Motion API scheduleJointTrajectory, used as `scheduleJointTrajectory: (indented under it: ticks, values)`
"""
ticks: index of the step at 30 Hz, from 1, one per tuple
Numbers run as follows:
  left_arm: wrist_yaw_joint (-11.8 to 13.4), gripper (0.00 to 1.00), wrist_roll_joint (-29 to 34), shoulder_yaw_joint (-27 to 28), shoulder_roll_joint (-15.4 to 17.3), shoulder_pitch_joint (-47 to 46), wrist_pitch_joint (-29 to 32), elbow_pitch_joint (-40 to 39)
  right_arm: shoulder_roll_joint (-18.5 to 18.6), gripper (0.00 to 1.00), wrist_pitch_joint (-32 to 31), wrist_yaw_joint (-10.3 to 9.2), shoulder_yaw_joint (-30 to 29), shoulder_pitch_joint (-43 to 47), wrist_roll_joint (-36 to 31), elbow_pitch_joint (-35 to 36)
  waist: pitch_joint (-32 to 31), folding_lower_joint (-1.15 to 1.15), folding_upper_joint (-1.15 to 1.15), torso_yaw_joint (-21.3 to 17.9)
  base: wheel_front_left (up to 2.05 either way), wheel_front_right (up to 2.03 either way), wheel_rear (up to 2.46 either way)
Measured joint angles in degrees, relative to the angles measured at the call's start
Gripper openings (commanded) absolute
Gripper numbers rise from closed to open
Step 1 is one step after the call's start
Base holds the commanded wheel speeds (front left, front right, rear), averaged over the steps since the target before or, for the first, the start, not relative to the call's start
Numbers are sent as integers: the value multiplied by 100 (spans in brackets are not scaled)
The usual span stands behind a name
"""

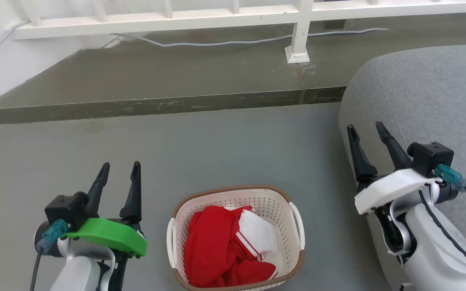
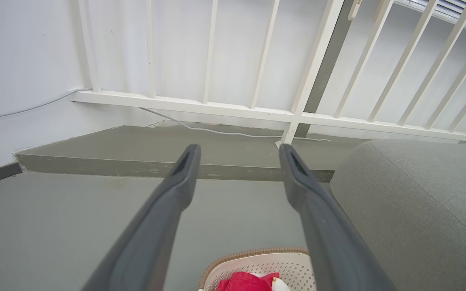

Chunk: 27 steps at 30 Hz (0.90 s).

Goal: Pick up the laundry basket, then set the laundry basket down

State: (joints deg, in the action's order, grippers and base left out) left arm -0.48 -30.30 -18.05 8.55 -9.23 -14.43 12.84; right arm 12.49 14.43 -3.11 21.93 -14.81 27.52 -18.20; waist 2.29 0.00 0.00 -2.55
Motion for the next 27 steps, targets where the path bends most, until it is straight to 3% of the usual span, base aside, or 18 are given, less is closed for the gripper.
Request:
scheduleJointTrajectory:
  ticks: [27]
  values:
    - [-200, 100, 398, 404, -225, 361, 0, -308, -168, 100, 0, 109, -348, 260, -342, 241, 97, 0, 0, 8, 0, 0, 0]
